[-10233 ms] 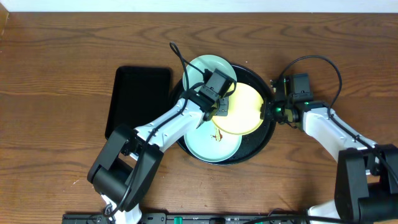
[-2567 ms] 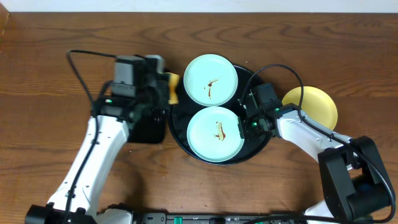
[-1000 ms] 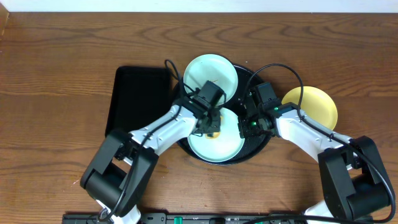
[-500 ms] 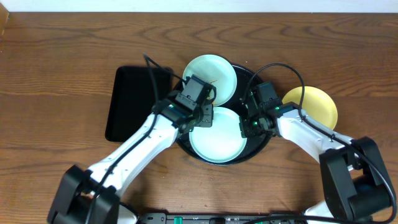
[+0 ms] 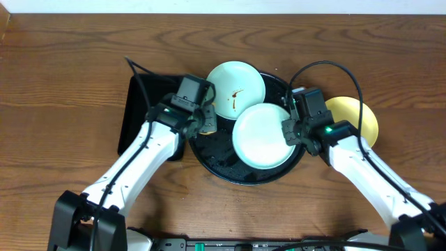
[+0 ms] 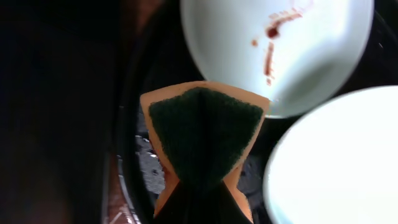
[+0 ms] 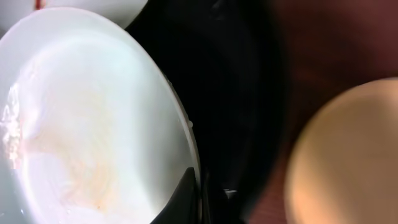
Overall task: Clean dirty plates on tray and stack at the side
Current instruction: 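Lift the light-blue plate with the right gripper and stack it on the yellow plate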
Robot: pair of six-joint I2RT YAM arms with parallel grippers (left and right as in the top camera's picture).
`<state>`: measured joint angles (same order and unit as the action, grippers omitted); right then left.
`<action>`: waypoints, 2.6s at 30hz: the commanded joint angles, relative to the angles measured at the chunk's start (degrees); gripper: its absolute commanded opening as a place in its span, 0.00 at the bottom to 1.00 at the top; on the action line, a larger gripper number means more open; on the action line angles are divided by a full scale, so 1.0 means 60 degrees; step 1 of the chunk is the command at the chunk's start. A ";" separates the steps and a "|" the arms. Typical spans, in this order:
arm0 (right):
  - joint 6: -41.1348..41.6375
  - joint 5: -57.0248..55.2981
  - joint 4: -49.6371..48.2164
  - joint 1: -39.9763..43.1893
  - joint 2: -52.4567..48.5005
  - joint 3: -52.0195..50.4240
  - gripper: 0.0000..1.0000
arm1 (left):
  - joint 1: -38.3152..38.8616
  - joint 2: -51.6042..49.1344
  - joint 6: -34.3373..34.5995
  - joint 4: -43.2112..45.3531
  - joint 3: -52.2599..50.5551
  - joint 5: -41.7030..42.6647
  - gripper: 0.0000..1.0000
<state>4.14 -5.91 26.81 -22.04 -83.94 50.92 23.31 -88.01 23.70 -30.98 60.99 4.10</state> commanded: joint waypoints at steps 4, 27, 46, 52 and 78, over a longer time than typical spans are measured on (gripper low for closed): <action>-0.2277 -0.2841 -0.0729 -0.0710 0.1042 -0.0029 0.01 | -0.0259 0.0076 -0.0157 -0.0047 -0.0004 -0.0113 0.08; -0.3574 -0.7548 -0.2801 -0.2535 0.1617 -0.0029 0.01 | -0.0259 0.0076 -0.0157 -0.0091 -0.0004 -0.0117 0.08; -0.0423 -0.7464 -0.1967 -0.0495 0.1617 -0.0033 0.01 | -0.0259 0.0076 -0.0157 -0.0080 -0.0004 -0.0117 0.08; 0.0969 -0.5945 -0.1271 0.1373 0.1617 -0.0033 0.01 | -0.0259 0.0076 -0.0157 -0.0080 -0.0004 -0.0117 0.08; 0.2160 -0.1202 0.0025 0.5421 0.0266 -0.0066 0.37 | -0.0259 0.0076 -0.0157 -0.0080 -0.0004 -0.0117 0.08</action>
<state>16.49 -18.41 27.73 10.50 -82.24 50.81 21.85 -88.01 23.70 -31.51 60.99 4.08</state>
